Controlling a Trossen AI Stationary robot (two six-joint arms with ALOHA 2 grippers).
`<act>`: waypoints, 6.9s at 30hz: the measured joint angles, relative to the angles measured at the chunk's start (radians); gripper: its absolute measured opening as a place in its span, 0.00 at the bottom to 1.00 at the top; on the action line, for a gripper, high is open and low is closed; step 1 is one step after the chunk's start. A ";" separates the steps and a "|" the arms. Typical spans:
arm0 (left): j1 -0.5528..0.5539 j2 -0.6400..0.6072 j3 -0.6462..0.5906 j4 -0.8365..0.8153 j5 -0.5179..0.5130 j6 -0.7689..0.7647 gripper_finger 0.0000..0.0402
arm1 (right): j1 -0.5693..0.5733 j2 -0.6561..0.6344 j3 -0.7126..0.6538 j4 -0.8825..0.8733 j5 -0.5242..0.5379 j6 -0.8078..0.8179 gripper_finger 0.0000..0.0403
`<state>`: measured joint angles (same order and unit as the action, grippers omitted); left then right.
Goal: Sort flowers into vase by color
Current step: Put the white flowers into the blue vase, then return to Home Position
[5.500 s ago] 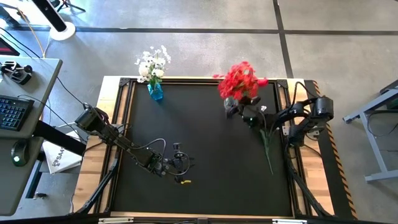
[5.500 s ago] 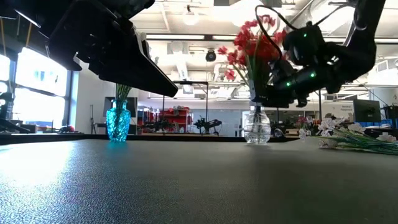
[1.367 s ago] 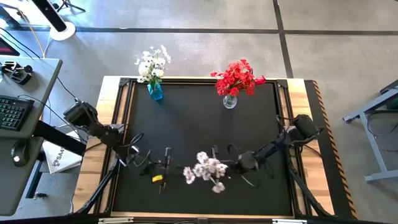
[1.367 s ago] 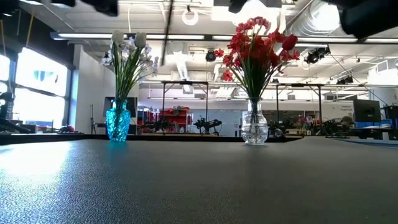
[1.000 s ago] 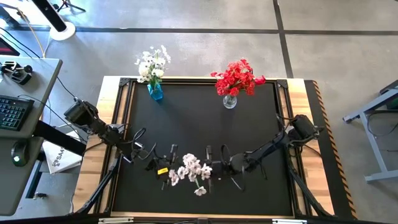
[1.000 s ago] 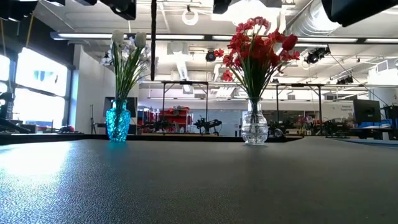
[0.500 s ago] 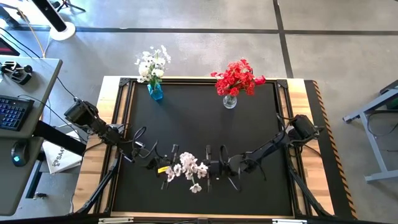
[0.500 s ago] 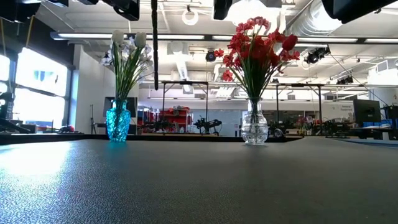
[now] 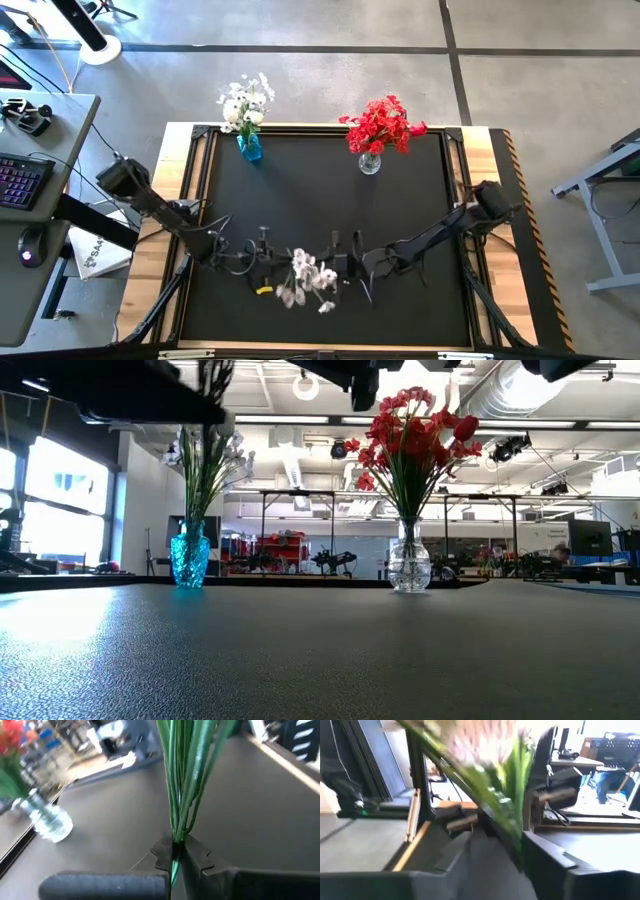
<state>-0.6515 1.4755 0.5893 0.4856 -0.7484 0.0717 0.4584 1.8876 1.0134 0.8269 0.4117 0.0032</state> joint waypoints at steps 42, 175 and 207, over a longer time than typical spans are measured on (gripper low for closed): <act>0.928 -1.285 -0.577 0.137 0.170 0.231 0.00 | 0.014 0.052 -0.001 -0.165 0.224 0.130 0.51; 1.378 -0.626 0.235 -1.150 0.548 -0.035 0.36 | 0.002 0.052 -0.001 -0.158 0.221 0.154 0.51; 0.987 -1.388 -0.116 -1.033 0.975 -0.417 0.18 | 0.296 -0.409 -0.164 -0.962 0.420 0.864 0.48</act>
<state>0.3353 0.0876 0.4735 -0.5470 0.2263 -0.3449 0.7541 1.4786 0.8493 -0.1349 0.8314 0.8668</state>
